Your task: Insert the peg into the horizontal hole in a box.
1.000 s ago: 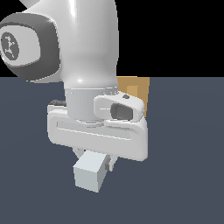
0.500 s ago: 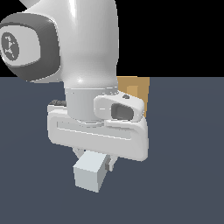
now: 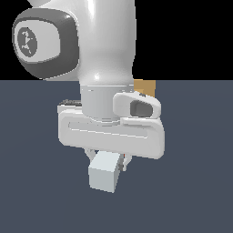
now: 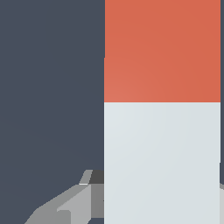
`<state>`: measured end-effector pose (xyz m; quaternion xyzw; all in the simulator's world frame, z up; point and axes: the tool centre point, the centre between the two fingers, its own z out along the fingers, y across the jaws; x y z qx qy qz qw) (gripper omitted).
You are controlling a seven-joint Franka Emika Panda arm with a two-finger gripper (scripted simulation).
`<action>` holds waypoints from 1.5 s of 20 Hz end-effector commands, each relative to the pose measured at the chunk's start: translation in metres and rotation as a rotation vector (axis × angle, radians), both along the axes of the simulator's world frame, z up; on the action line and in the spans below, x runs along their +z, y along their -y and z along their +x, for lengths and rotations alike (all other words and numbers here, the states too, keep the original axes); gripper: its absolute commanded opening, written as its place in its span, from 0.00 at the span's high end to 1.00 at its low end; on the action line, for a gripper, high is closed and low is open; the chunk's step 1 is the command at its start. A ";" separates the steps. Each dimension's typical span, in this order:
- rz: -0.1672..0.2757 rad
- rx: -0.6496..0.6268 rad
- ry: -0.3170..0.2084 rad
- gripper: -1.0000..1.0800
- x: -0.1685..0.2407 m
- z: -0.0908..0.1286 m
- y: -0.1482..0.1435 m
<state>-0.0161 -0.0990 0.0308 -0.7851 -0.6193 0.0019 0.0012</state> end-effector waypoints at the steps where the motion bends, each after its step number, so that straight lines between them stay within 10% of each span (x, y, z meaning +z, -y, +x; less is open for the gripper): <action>1: -0.001 0.031 0.005 1.00 0.008 0.012 -0.005; 30: 0.001 0.548 0.004 1.00 0.091 0.150 -0.127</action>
